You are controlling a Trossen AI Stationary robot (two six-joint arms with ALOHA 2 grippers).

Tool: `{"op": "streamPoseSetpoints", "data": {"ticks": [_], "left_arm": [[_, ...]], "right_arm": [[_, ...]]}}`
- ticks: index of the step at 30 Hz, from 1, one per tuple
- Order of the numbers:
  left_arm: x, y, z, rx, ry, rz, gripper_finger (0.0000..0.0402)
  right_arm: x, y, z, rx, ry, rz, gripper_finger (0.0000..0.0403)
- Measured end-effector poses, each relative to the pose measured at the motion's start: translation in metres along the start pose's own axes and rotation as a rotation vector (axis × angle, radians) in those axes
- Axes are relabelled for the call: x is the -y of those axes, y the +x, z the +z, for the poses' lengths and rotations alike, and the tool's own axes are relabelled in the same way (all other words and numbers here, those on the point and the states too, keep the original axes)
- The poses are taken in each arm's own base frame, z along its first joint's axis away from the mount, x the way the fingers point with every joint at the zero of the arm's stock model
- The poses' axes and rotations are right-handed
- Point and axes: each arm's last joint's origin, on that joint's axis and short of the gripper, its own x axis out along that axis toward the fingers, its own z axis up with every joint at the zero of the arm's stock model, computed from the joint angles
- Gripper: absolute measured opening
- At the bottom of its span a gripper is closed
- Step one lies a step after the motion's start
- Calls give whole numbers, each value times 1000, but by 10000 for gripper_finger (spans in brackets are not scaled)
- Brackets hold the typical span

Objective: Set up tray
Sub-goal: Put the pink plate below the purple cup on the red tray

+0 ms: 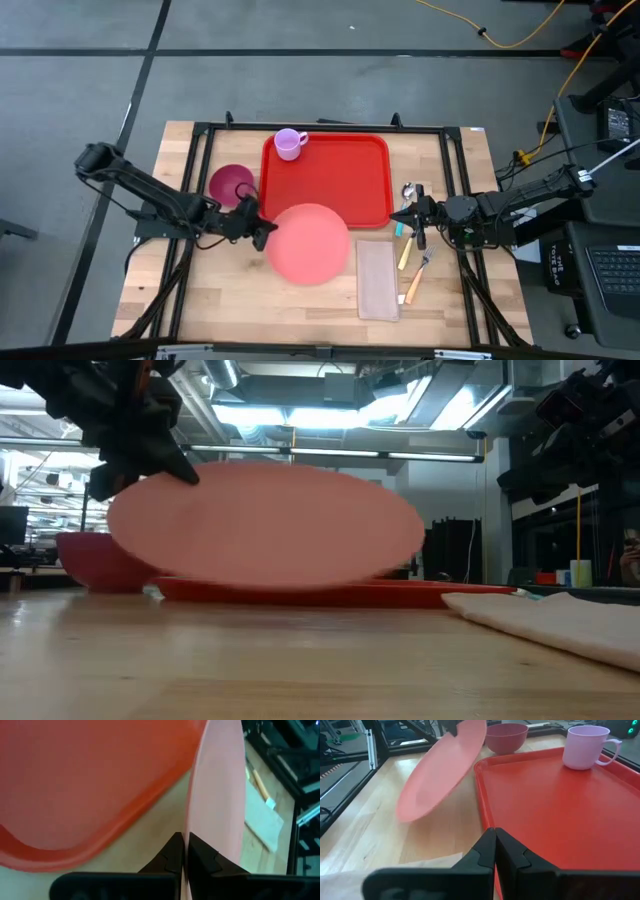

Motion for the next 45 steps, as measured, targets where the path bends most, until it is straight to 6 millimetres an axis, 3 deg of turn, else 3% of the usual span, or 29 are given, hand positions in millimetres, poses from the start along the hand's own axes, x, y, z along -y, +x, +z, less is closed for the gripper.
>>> {"op": "streamPoseSetpoints", "data": {"ticks": [16,45], "left_arm": [[-13,-28,17,175,-26,86,2],[-62,-10,55,216,-246,411,2]], "right_arm": [[0,0,0,4,1,-12,9],[1,0,0,8,-48,-33,9]]}}
